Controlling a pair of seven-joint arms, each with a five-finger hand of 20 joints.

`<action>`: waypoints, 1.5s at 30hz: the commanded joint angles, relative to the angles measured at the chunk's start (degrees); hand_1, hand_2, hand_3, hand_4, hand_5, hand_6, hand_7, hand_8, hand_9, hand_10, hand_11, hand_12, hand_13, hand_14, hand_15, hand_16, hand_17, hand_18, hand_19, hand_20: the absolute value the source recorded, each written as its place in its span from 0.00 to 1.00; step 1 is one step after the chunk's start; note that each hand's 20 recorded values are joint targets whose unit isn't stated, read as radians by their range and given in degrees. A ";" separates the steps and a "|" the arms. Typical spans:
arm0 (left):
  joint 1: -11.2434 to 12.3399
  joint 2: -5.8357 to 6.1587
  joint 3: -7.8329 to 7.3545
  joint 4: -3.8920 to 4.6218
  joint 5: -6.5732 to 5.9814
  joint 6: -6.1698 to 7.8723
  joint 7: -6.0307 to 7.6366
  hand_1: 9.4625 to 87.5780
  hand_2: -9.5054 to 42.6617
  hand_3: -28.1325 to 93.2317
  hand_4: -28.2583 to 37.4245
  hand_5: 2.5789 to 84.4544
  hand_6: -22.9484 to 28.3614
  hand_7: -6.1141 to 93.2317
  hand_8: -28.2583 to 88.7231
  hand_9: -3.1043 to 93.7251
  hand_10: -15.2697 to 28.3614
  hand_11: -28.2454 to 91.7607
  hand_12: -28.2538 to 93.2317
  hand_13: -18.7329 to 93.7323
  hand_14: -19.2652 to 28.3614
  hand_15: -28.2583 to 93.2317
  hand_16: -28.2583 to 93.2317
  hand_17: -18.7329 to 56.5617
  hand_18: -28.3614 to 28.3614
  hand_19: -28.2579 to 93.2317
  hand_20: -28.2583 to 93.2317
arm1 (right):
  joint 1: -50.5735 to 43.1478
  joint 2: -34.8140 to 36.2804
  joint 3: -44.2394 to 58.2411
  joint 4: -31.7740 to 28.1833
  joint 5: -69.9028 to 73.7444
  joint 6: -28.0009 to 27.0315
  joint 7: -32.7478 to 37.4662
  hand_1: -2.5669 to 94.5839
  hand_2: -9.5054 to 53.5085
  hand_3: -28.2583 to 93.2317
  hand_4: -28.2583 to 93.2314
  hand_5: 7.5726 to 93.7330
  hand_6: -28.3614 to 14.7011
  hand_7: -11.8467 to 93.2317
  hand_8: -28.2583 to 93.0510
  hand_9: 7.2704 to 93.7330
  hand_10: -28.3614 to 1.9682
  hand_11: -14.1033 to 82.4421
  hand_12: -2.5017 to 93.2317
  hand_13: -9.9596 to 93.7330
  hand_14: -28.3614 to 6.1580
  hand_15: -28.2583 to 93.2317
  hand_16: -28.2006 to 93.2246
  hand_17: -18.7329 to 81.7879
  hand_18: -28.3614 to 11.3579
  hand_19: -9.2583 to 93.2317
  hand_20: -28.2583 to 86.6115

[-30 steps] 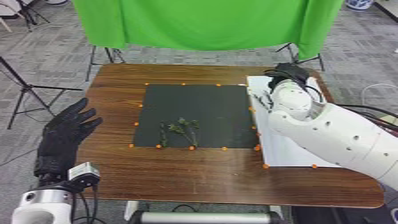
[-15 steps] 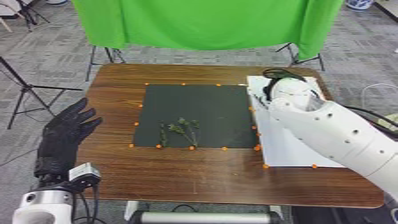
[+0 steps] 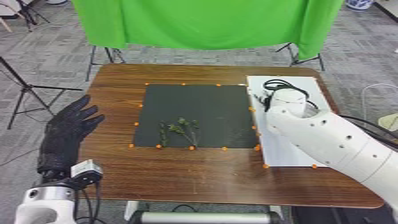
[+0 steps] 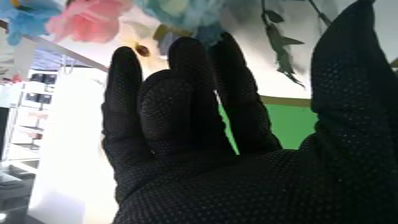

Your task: Arrange flowers

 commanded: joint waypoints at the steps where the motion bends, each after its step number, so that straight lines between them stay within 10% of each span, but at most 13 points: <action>1: -0.38 -0.38 0.04 0.34 0.30 -0.83 -0.46 0.19 0.34 0.90 0.08 0.41 0.62 0.23 0.14 0.37 0.77 0.45 0.30 0.40 0.92 0.61 0.16 0.12 0.91 0.70 0.22 | 0.45 0.13 -0.91 0.87 -0.15 2.98 0.48 0.30 0.00 0.92 0.00 0.57 0.44 0.27 0.12 0.52 0.11 0.87 0.25 0.62 0.23 1.00 0.40 0.31 0.04 0.87 0.43; 16: -2.21 -0.68 0.76 1.08 0.52 -1.71 -0.51 0.20 0.33 0.91 0.08 0.41 0.62 0.24 0.14 0.37 0.76 0.46 0.30 0.39 0.93 0.62 0.16 0.12 0.91 0.70 0.22 | -0.06 -1.65 -2.23 2.51 -0.70 6.71 -0.86 0.30 0.00 0.92 0.00 0.58 0.46 0.28 0.12 0.52 0.11 0.88 0.25 0.62 0.23 1.00 0.40 0.31 0.04 0.87 0.45; 24: -2.30 -1.05 0.88 1.24 0.40 -2.06 -0.42 0.20 0.34 0.91 0.08 0.41 0.62 0.24 0.14 0.37 0.76 0.46 0.30 0.39 0.93 0.63 0.15 0.12 0.91 0.70 0.22 | -2.39 -3.64 -2.12 3.87 -0.69 6.97 -1.80 0.31 0.00 0.92 0.00 0.60 0.63 0.30 0.11 0.54 0.15 0.88 0.24 0.62 0.25 1.00 0.38 0.32 0.05 0.86 0.44; 45: -2.70 -1.83 0.84 1.55 0.58 -2.63 -1.15 0.19 0.35 0.90 0.06 0.41 0.62 0.24 0.14 0.37 0.77 0.46 0.30 0.39 0.93 0.64 0.15 0.12 0.91 0.71 0.21 | -9.26 -5.68 0.06 4.79 -1.01 6.27 -4.44 0.53 0.00 0.87 0.00 0.89 0.71 0.26 0.21 0.76 0.47 0.79 0.33 0.72 0.44 0.99 0.36 0.37 0.14 0.87 0.46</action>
